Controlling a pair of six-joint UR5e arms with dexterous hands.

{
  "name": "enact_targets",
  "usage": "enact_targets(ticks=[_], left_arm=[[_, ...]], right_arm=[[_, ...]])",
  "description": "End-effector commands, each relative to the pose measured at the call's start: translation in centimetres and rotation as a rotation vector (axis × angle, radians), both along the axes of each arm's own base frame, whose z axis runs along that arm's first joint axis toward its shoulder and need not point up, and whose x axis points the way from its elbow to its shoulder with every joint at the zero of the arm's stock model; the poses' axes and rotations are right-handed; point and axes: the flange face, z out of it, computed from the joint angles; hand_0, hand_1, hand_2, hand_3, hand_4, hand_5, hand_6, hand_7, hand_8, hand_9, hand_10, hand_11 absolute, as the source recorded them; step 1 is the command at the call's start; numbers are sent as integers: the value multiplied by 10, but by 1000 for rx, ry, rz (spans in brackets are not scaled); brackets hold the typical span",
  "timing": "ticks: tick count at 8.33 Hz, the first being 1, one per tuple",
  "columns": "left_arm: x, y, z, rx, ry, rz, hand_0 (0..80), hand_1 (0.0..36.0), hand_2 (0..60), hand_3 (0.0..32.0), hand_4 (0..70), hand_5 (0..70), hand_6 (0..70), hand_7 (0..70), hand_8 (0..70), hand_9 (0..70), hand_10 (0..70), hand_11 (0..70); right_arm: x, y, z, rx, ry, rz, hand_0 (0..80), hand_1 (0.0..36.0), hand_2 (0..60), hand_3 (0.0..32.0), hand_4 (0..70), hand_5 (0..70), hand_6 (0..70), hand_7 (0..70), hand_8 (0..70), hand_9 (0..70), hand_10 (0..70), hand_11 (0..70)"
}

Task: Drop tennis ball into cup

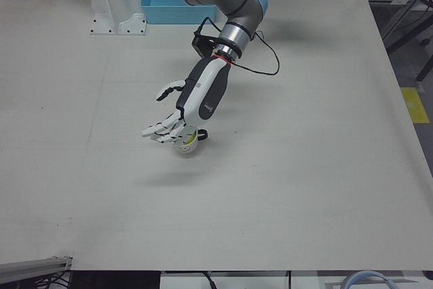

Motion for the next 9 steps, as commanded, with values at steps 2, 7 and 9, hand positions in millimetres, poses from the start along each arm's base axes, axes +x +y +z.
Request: enact_targets(ticks=[2, 7, 9], left_arm=[[0, 0, 0, 5, 12, 5, 800, 360, 252, 0, 239, 105, 66, 116, 78, 127, 57, 114], [-221, -10, 5, 20, -7, -371, 580, 347, 373, 0, 0, 88, 19, 0, 0, 1, 11, 49], [-266, 26, 68, -64, -45, -439, 555, 347, 436, 0, 0, 84, 6, 0, 0, 0, 0, 21]], right_arm=[[0, 0, 0, 0, 0, 0, 0, 0, 0, 0, 0, 0, 0, 0, 0, 0, 0, 0], [0, 0, 0, 0, 0, 0, 0, 0, 0, 0, 0, 0, 0, 0, 0, 0, 0, 0], [0, 0, 0, 0, 0, 0, 0, 0, 0, 0, 0, 0, 0, 0, 0, 0, 0, 0]])
